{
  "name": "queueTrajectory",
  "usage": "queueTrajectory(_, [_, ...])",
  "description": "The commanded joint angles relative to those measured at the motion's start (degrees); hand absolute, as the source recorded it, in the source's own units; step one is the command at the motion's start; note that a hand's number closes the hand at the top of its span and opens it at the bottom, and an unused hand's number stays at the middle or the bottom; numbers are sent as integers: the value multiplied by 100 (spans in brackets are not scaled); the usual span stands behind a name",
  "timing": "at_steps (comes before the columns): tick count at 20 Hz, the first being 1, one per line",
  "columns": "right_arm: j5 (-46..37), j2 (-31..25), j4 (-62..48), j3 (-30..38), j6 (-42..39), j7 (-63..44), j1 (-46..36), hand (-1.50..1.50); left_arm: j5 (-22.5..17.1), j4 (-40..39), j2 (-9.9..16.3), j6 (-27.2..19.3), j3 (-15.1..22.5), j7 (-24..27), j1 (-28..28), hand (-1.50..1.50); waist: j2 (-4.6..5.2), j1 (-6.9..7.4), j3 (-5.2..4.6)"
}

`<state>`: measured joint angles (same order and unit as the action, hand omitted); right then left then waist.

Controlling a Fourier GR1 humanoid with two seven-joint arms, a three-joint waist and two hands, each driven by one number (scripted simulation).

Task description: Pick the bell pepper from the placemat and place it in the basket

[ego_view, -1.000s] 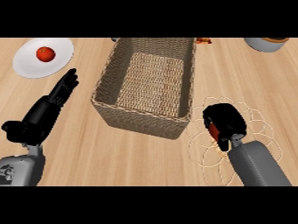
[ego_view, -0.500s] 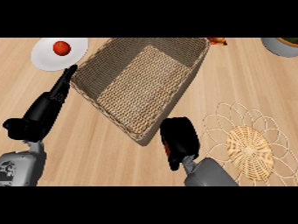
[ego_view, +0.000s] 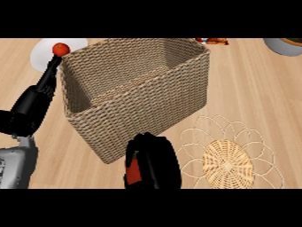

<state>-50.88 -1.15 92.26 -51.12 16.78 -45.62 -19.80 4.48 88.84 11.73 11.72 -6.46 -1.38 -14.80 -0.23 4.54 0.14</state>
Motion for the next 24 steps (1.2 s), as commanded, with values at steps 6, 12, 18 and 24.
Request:
queueTrajectory(6, [-444, 112, 981, -984, 1575, -2070, -1188, 150, -46, 31, -167, 228, 338, -197, -15, 0, -82, -183, -29])
queueTrajectory(12, [-687, 112, 899, -426, 860, -3013, -2232, 150, -131, -86, -88, 298, 182, -47, 177, 0, -63, -281, -44])
queueTrajectory(18, [-651, 111, 400, -31, 938, -3481, -3017, 150, -49, -18, -155, 255, 276, -66, 202, 0, -39, -191, -41])
queueTrajectory(24, [-496, 110, -478, 757, 1008, -3614, -4014, 150, 54, 67, -299, 163, 429, -109, 79, 0, 0, -129, -39])
